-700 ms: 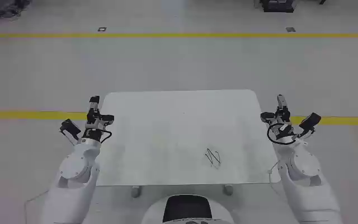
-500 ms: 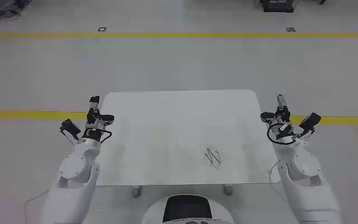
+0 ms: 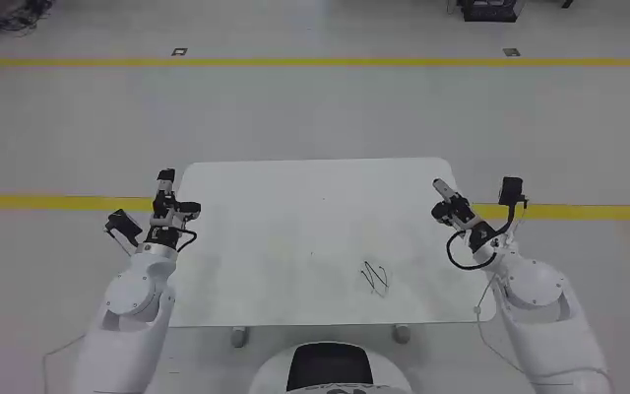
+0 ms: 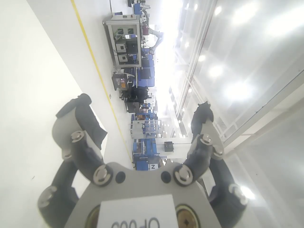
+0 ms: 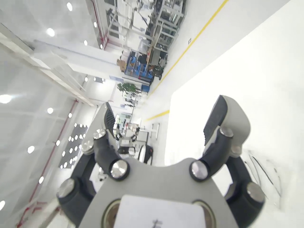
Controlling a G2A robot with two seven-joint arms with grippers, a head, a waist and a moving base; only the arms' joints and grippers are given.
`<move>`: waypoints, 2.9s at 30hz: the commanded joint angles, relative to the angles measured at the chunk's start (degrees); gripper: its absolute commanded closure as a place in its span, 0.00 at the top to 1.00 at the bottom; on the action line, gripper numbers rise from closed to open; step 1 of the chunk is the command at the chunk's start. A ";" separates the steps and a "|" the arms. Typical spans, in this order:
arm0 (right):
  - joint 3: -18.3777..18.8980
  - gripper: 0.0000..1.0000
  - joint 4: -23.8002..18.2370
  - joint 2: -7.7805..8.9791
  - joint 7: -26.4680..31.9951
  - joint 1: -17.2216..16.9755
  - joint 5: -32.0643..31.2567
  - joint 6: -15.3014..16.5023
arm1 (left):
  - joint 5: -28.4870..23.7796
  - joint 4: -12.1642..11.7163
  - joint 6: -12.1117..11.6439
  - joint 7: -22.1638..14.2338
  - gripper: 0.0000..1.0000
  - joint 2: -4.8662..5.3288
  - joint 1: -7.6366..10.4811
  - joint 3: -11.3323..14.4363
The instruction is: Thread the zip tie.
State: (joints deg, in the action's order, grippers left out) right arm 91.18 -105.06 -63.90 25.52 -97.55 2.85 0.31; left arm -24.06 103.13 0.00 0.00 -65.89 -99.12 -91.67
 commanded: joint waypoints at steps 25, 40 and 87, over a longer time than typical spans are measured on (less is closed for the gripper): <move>-9.32 1.00 -0.98 1.51 19.81 7.32 -24.99 -5.64 | 0.00 0.00 0.00 0.00 1.00 0.00 0.00 0.00; -13.68 1.00 -2.53 1.90 25.08 9.92 -37.06 -8.26 | 0.00 0.00 0.00 0.00 1.00 0.00 0.00 0.00; -36.94 1.00 10.63 -1.17 36.73 24.07 -58.34 -15.52 | 0.00 0.00 0.00 0.00 1.00 0.00 0.00 0.00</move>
State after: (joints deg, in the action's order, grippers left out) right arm 54.53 -94.41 -65.10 62.18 -73.34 -54.39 -15.83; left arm -24.06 103.13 0.00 0.00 -65.89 -99.12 -91.67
